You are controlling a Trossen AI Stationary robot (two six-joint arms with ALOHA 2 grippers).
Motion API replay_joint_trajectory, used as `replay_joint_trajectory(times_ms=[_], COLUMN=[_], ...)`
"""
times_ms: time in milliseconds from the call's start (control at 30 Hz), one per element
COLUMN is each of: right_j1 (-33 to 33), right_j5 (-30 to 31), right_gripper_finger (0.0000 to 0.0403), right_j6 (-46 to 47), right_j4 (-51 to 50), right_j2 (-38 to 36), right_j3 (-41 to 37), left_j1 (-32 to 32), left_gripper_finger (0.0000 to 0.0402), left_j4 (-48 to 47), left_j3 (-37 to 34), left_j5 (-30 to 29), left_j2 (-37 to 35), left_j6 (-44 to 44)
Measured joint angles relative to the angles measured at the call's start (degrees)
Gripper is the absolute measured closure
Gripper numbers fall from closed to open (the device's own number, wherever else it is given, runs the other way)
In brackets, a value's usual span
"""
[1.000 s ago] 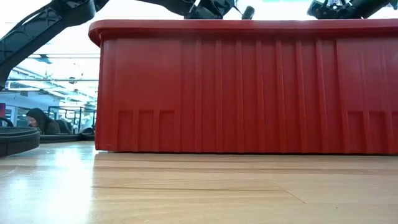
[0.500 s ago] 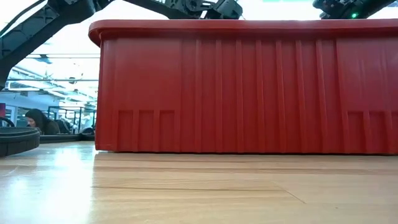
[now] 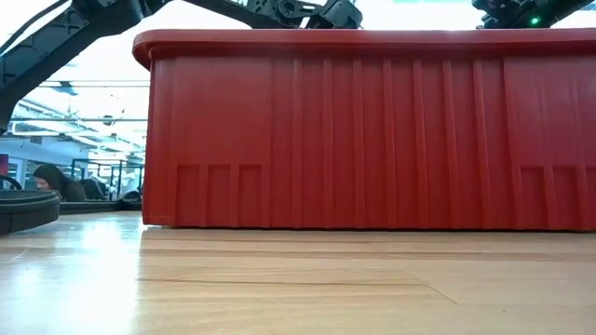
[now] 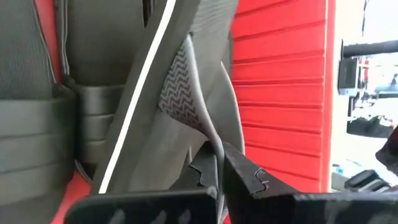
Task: Pick and place slides into bin
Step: Put the flip flop into the bin
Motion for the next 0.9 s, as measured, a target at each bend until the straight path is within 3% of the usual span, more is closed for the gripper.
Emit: replay_joint_trajectory(times_ms=[467,767,900], right_j1=[0.02,0.02,0.02], right_j5=[-0.05,-1.51,-1.53], right_gripper_finger=[0.0248,0.0248,0.0248], right_j6=[-0.59,-0.85,-1.11], right_j4=[-0.08,-0.44,-0.46], right_j2=[0.00,0.02,0.02], right_j3=[0.00,0.00,0.00], left_j1=[2.25,4.27,3.46], left_gripper_finger=[0.0401,0.0401,0.0401], left_j4=[8.95,13.73,11.17], left_j3=[-0.15,-0.07,-0.04], left_j5=[3.90,5.37,3.75], left_j2=[3.10,2.71,-0.41], left_j6=[-1.58,2.89,3.33])
